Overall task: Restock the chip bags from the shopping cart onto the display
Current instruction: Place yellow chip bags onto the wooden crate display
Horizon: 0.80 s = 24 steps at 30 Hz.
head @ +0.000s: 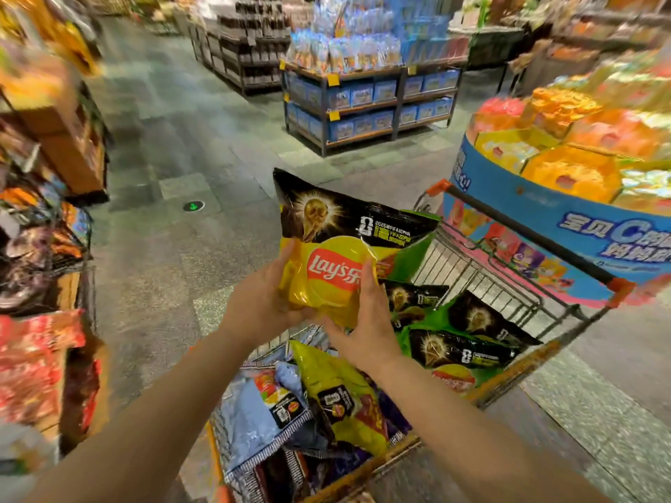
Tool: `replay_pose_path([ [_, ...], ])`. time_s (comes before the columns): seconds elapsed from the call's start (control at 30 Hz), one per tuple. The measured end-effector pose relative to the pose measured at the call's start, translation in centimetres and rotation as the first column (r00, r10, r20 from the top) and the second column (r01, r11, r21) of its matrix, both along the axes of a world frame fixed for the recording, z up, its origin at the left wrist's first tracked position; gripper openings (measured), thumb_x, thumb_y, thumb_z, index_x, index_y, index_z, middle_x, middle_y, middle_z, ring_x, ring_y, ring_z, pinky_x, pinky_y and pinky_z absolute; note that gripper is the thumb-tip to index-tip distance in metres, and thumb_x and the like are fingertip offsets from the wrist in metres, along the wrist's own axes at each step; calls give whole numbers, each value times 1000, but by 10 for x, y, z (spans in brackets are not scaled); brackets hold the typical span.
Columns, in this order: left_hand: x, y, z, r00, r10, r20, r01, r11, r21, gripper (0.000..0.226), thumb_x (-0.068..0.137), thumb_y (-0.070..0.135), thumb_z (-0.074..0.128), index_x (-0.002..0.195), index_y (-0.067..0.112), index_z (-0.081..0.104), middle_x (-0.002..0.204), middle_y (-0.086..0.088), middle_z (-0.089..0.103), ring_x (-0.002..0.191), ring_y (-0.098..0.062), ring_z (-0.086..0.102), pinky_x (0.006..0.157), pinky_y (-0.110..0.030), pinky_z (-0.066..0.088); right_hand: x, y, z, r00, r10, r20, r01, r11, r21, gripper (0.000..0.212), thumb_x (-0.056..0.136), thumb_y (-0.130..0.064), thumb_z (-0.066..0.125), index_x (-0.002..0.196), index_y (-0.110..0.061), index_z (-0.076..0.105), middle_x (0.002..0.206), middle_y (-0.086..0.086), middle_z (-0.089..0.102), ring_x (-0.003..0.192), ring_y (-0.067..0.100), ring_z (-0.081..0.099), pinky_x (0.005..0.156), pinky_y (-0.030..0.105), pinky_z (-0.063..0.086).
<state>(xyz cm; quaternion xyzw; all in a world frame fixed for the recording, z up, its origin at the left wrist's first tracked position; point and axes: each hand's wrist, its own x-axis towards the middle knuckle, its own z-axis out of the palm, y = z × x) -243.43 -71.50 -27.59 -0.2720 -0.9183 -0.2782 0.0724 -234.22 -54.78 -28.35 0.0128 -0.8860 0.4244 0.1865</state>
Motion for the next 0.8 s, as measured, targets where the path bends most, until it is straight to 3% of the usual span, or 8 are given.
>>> replay_pose_path([
  [0.07, 20, -10, 19, 999, 49, 10, -50, 996, 75, 119, 58, 68, 76, 150, 39, 7, 127, -3, 60, 110, -27, 61, 86, -44, 52, 10, -4, 18, 996, 51, -67, -48, 998, 35, 116, 82, -34, 70, 118, -69, -35, 157, 13, 12, 145, 25, 9, 115, 55, 15],
  [0.17, 54, -23, 53, 996, 90, 19, -92, 976, 196, 115, 55, 66, 75, 140, 56, -2, 129, 0, 59, 110, -25, 61, 92, -40, 48, 21, -8, 46, 976, 123, -177, -108, 990, 94, 104, 78, -53, 60, 124, -64, -33, 157, 7, 10, 142, 18, 10, 116, 52, 17],
  [0.33, 96, -44, 112, 964, 201, -171, -150, 950, 273, 112, 62, 61, 77, 141, 52, -2, 127, -6, 59, 109, -33, 60, 84, -42, 48, 20, -12, 99, 933, 257, -252, -225, 963, 149, 117, 79, -42, 71, 125, -64, -34, 157, 4, 15, 143, 21, 18, 114, 49, 25],
  [0.43, 120, -53, 144, 916, 303, -261, -239, 938, 252, 102, 70, 49, 78, 142, 44, 6, 129, -9, 57, 111, -34, 57, 83, -42, 48, 18, -23, 134, 830, 361, -425, -322, 933, 163, 107, 79, -47, 65, 140, -54, -22, 157, 11, 18, 144, 26, 22, 112, 52, 29],
  [0.53, 153, -63, 171, 855, 372, -360, -281, 918, 281, 103, 64, 65, 66, 147, 35, 12, 124, -11, 57, 108, -33, 58, 80, -42, 51, 25, -30, 161, 746, 441, -499, -423, 892, 158, 100, 79, -47, 64, 146, -45, -10, 156, 10, 20, 144, 23, 24, 112, 49, 32],
  [0.6, 173, -68, 186, 816, 408, -410, -302, 905, 299, 103, 62, 70, 61, 145, 35, 11, 126, -13, 57, 109, -35, 57, 80, -43, 50, 28, -34, 176, 667, 509, -544, -499, 848, 181, 99, 81, -45, 64, 148, -42, -9, 154, 5, 25, 141, 16, 29, 111, 38, 35],
  [0.73, 225, -63, 217, 719, 509, -473, -425, 861, 280, 107, 65, 61, 74, 149, 28, 16, 128, -11, 56, 111, -34, 55, 81, -44, 48, 49, -38, 206, 520, 619, -588, -661, 728, 182, 91, 84, -51, 62, 144, -54, -7, 152, -6, 25, 139, 11, 32, 108, 36, 40],
  [0.8, 252, -59, 229, 703, 541, -461, -462, 841, 283, 107, 67, 63, 72, 149, 31, 11, 130, -10, 54, 114, -34, 54, 84, -46, 49, 64, -38, 218, 456, 650, -608, -710, 677, 192, 90, 84, -52, 62, 142, -58, -6, 152, -16, 21, 138, 4, 31, 106, 25, 40],
])
